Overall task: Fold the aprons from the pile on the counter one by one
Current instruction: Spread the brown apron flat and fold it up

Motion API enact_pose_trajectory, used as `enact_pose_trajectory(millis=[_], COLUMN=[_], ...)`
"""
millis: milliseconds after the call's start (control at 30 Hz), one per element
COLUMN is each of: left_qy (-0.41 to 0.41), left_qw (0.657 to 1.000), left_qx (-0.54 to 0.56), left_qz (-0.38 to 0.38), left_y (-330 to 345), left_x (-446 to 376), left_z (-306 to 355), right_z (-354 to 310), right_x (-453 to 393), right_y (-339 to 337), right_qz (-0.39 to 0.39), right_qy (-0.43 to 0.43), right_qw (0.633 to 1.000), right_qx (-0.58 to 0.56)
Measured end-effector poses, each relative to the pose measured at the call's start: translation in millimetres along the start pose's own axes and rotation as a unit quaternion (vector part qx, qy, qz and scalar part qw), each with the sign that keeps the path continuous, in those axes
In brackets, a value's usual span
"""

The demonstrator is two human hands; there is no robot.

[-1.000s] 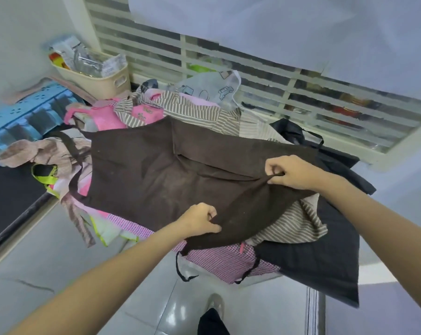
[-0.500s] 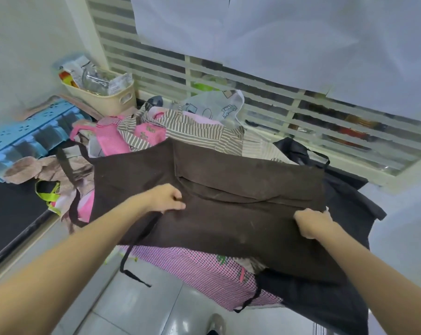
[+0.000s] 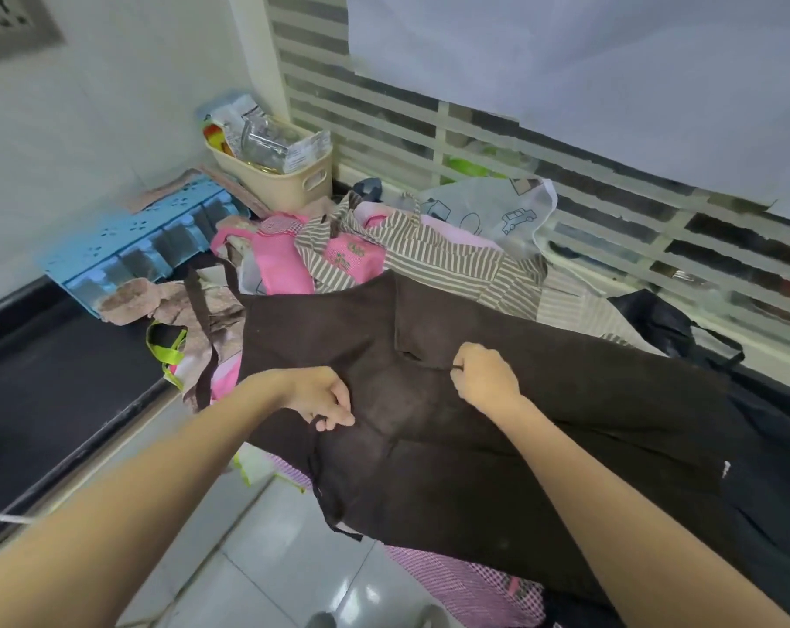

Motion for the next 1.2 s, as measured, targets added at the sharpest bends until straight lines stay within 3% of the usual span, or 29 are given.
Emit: enact_pose_trajectory(millis=[67, 100, 167, 200, 267, 333, 433, 533, 767, 833, 967, 1067, 1200], left_qy=[0.021, 0.042, 0.079, 0.096, 0.136, 0.152, 0.055, -0.074, -0.098, -0.098, -0.111, -0.127, -0.152], left_qw=[0.995, 0.991, 0.986, 0.985, 0.975, 0.94, 0.879, 0.87, 0.881, 0.9, 0.944, 0.943, 0.912], left_qx=[0.09, 0.118, 0.135, 0.131, 0.149, 0.223, 0.31, 0.321, 0.319, 0.258, -0.011, -0.149, -0.305], left_qz=[0.033, 0.051, 0.058, 0.053, 0.091, 0.207, 0.358, 0.366, 0.335, 0.337, 0.31, 0.268, 0.228], left_y=[-8, -13, -20, -22, -32, -45, -59, -54, -54, -60, -80, -89, -98], left_x=[3, 4, 5, 7, 12, 20, 26, 23, 11, 12, 25, 36, 51], left_z=[7, 14, 34, 44, 53, 41, -18, -69, -97, -97, -90, -77, -47], right_z=[-18, -31, -54, -60, -65, -65, -67, -74, -92, -99, -110, -121, -126], right_x=[8, 16, 30, 33, 26, 19, 22, 25, 20, 14, 3, 2, 11], right_y=[-18, -23, -21, -16, -10, -10, -17, -26, -72, -89, -113, -131, -154], right_qz=[-0.139, -0.213, -0.317, -0.316, -0.202, -0.099, 0.04, 0.159, 0.306, 0.34, 0.346, 0.311, 0.202], right_qy=[0.02, 0.005, -0.026, -0.032, -0.008, 0.017, 0.003, -0.03, -0.091, -0.089, -0.092, -0.072, -0.072], right_qw=[0.96, 0.935, 0.913, 0.919, 0.956, 0.98, 0.999, 0.987, 0.946, 0.935, 0.934, 0.946, 0.957], right_qx=[-0.243, -0.285, -0.256, -0.233, -0.21, -0.174, -0.007, 0.024, 0.059, 0.042, -0.004, -0.055, -0.196])
Point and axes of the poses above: each hand's wrist, its own x-axis away from the middle knuckle, its own y-axis out of the palm, z = x × y, the point moved 1 cm from there along -x, towards the middle knuckle, and after that the axes turned 6 degrees about y, right-handed, at the moved point
